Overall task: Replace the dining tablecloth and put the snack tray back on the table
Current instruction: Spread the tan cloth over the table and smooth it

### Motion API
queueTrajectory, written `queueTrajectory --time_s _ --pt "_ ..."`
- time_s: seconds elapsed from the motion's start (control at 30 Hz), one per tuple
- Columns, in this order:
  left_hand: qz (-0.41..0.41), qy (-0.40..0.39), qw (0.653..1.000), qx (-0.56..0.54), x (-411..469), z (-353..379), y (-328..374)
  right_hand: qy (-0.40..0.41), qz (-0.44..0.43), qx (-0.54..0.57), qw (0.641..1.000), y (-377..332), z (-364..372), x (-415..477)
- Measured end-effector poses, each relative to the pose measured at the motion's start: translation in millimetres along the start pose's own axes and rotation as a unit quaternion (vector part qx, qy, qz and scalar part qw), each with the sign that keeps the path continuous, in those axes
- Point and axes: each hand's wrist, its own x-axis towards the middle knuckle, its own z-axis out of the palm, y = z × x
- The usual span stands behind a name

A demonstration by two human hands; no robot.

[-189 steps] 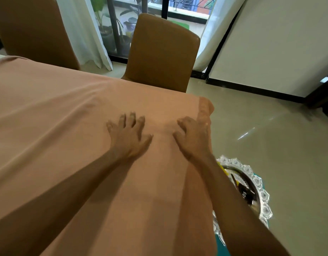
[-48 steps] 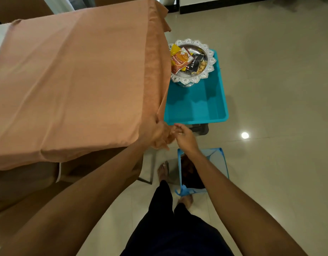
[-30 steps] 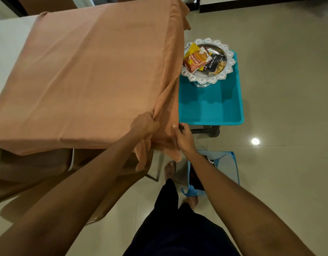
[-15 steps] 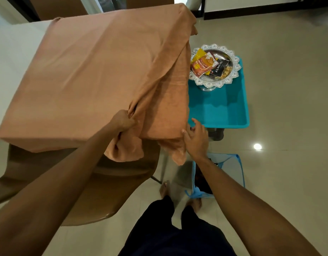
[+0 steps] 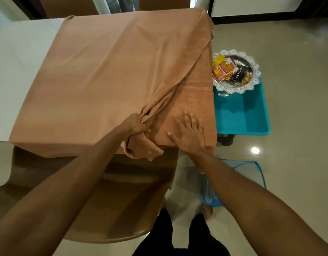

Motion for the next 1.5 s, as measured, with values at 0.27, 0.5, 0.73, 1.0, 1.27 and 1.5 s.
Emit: queueTrajectory --time_s 0.27,0.5,0.73,1.0,1.27,1.5 --pt "-0.084 -0.048 0.946 -0.309 15 -51 -37 0.033 0.079 0.01 0.996 -51 -10 25" --pt "0.019 0.0 0.995 -0.095 25 -59 -63 -0.056 0.011 -0.007 0.998 -103 18 47" --pt "-0.017 0.169 0.977 0.13 27 -116 -92 -0.051 0.072 -0.025 0.996 -113 8 60" --pt "-0.046 0.09 0.961 -0.256 35 -137 -135 -0.094 -0.031 -0.036 0.994 -177 22 81" --pt "-0.026 0.16 0.974 0.16 29 -200 -175 -0.14 -0.032 -0.051 0.988 -174 24 83" --pt "-0.162 0.294 0.914 0.229 21 -219 -211 -0.157 -0.015 -0.032 0.987 -181 21 83"
